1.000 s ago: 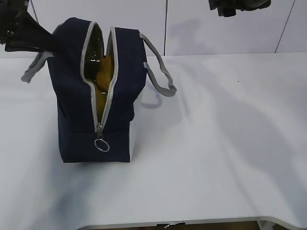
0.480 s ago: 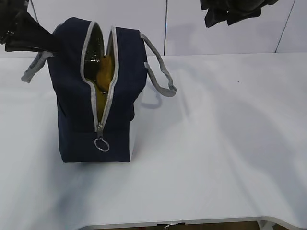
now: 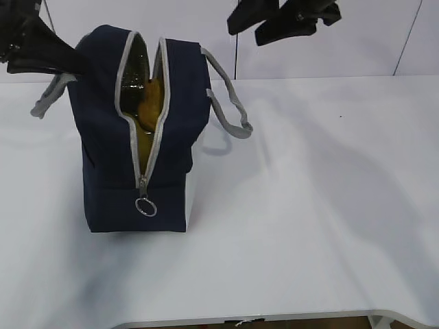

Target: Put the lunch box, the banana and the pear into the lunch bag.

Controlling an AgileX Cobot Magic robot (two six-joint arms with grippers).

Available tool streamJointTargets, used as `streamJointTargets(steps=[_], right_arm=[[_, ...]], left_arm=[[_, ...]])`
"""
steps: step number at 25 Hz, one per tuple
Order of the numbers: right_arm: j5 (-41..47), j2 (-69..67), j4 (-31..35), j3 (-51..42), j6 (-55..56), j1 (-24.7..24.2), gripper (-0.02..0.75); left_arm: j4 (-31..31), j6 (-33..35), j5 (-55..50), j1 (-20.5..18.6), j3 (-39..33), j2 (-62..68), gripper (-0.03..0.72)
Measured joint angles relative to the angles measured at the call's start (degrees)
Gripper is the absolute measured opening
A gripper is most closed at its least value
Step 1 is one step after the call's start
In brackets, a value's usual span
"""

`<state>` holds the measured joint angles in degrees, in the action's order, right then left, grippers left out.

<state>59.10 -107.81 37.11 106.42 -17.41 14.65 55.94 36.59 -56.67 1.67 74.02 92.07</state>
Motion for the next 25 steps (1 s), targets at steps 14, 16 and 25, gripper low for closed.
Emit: streamJointTargets(steps=[14, 16, 25], right_arm=[[5.6, -6.1, 11.6, 0.3, -6.5, 0.0, 0.457], [6.4, -7.3, 12.3, 0.3, -6.6, 0.5, 0.430], [7.1, -8.9, 12.5, 0.3, -11.7, 2.0, 0.054]], left_arm=[[3.5, 3.5, 1.2, 1.1, 0.0, 0.0, -0.014], [3.5, 3.6, 1.8, 1.8, 0.0, 0.0, -0.014], [2.8, 3.6, 4.3, 3.6, 0.0, 0.0, -0.014]])
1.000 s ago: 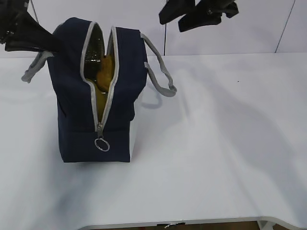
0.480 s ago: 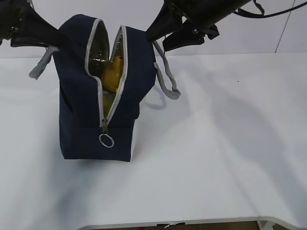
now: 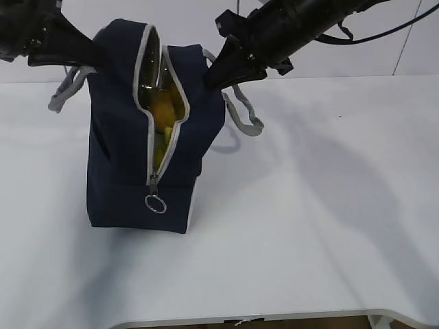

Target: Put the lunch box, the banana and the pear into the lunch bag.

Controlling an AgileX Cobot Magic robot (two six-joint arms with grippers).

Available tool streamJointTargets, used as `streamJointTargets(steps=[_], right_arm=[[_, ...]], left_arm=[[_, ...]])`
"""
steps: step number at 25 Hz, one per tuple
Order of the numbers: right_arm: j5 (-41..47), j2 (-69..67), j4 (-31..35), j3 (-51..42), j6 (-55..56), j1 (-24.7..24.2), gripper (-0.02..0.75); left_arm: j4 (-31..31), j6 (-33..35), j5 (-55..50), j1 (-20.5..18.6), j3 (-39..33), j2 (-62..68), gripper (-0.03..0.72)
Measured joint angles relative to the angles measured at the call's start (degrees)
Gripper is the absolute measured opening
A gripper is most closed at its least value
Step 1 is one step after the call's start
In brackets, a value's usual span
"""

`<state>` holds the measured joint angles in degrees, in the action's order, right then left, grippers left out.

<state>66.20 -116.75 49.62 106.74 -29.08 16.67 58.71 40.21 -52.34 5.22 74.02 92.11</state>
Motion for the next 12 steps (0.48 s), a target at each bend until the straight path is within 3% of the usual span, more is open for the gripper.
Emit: streamJointTargets(steps=[6, 12], right_arm=[[-2.7, 0.8, -1.7, 0.0, -1.2, 0.0, 0.020], [-4.7, 6.0, -12.6, -0.7, 1.7, 0.0, 0.020]], left_arm=[[-4.4, 0.2, 3.5, 5.9, 0.0, 0.0, -0.014], [-4.4, 0.2, 10.7, 12.3, 0.0, 0.0, -0.014]])
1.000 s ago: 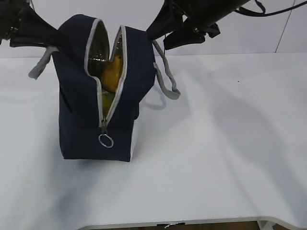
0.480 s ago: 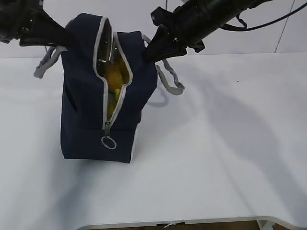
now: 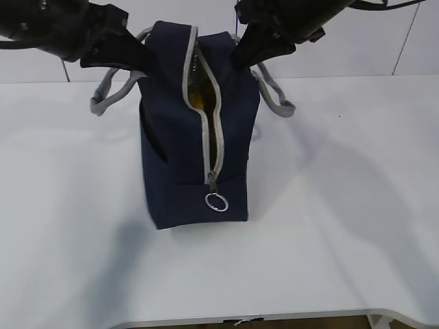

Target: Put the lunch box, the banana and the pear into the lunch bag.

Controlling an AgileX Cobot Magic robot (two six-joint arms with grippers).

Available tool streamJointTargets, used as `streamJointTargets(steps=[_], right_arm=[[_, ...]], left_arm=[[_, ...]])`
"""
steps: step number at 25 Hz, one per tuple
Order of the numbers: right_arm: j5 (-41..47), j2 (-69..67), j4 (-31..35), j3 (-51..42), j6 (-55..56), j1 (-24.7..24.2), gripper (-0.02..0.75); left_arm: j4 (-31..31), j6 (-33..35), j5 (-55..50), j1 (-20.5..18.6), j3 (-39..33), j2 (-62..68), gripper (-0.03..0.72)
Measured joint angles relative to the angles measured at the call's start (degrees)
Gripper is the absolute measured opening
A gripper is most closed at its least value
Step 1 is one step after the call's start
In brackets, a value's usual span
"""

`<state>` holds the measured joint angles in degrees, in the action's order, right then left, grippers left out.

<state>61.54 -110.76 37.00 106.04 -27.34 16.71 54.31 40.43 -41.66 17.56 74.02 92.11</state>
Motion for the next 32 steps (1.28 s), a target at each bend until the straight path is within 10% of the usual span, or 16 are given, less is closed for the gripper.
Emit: streamJointTargets(steps=[19, 32], right_arm=[[-15.2, 18.3, -9.8, -25.1, 1.7, -3.8, 0.018], [-19.2, 19.2, -10.6, -27.9, -1.0, -4.6, 0.018]], left_arm=[[3.2, 0.1, 20.6, 19.2, -0.1, 5.7, -0.015], [-0.1, 0.2, 28.9, 21.2, -0.1, 7.9, -0.015]])
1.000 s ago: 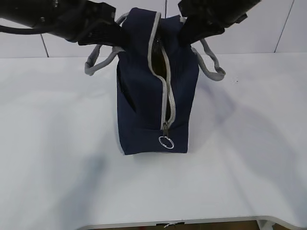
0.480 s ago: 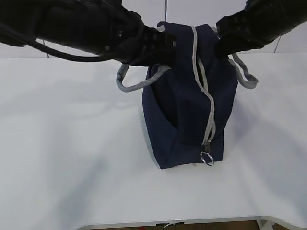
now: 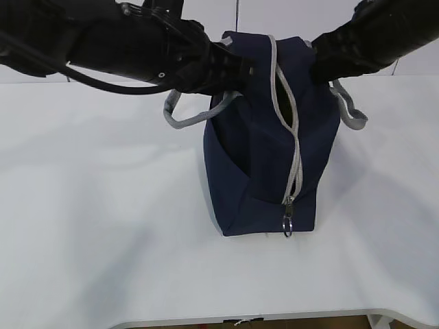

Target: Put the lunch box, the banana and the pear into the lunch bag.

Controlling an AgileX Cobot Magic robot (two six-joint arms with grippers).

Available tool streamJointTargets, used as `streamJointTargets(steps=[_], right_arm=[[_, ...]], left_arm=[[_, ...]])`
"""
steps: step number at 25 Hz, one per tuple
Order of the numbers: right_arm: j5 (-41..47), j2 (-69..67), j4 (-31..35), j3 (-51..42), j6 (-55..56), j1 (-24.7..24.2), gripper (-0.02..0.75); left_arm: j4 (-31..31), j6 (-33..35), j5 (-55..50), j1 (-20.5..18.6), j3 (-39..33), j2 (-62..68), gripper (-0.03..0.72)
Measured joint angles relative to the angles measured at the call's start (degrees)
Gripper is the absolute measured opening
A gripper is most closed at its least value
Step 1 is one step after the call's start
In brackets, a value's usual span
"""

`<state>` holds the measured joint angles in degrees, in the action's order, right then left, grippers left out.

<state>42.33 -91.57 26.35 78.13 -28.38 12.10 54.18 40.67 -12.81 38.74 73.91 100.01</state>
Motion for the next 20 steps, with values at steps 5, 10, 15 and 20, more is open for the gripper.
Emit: streamJointTargets(steps=[5, 10, 15, 20], right_arm=[[-1.0, 0.3, -0.2, -0.2, 0.0, 0.0, 0.018], [-1.3, 0.8, -0.3, -0.3, 0.0, 0.0, 0.018], [-2.0, 1.0, -0.3, -1.0, 0.9, 0.0, 0.018], [-3.0, 1.1, 0.3, -2.0, 0.4, 0.0, 0.024]], left_arm=[[-2.8, 0.0, 0.0, 0.0, 0.0, 0.0, -0.015], [-9.5, 0.0, 0.8, 0.0, 0.0, 0.0, -0.015], [-12.2, 0.0, 1.1, 0.0, 0.0, 0.0, -0.015], [-12.4, 0.0, 1.1, 0.0, 0.0, 0.0, -0.015]])
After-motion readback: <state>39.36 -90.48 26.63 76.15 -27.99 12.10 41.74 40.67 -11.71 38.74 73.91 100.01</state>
